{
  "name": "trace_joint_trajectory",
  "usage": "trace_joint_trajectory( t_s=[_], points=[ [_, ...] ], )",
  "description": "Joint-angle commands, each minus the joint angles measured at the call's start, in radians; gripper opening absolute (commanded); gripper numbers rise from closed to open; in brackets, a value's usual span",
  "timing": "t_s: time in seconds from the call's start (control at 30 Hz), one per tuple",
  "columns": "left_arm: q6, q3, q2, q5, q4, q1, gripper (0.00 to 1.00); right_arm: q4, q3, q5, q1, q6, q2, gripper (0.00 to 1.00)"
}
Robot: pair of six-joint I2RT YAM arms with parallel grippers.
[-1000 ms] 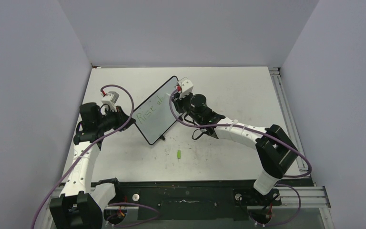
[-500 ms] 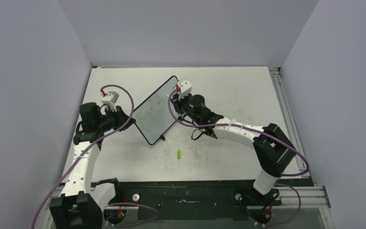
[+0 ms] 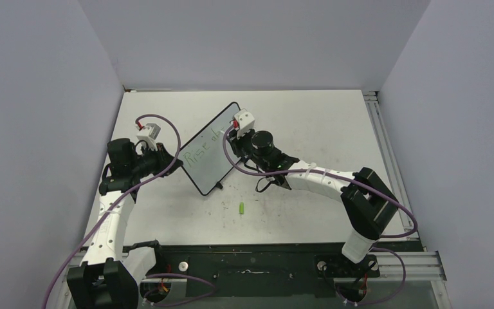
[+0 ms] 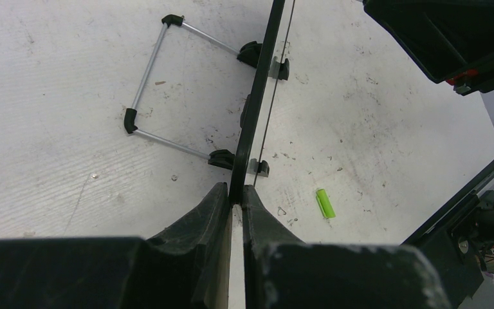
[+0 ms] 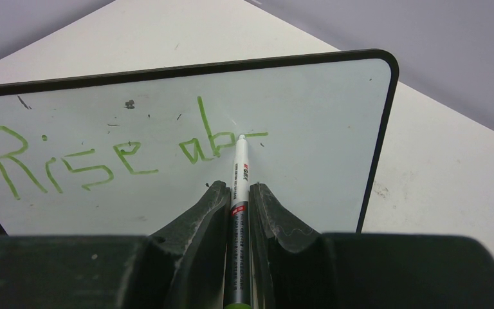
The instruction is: Write a sentence on the whiteboard
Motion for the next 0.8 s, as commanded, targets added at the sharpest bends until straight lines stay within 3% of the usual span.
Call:
trace_joint_trajectory(
  t_s=[0.0,0.77],
  points=[
    [-0.001,0.046,-0.02,0.016,0.03,0.003,0.0,0.034,0.036,0.001,0.015,-0.002,-0.001,0.05],
    [-0.001,0.046,-0.019,0.015,0.03,0.003,0.0,0.033,-0.016,0.081,0.01,-0.001,-0.015,0.05]
  ],
)
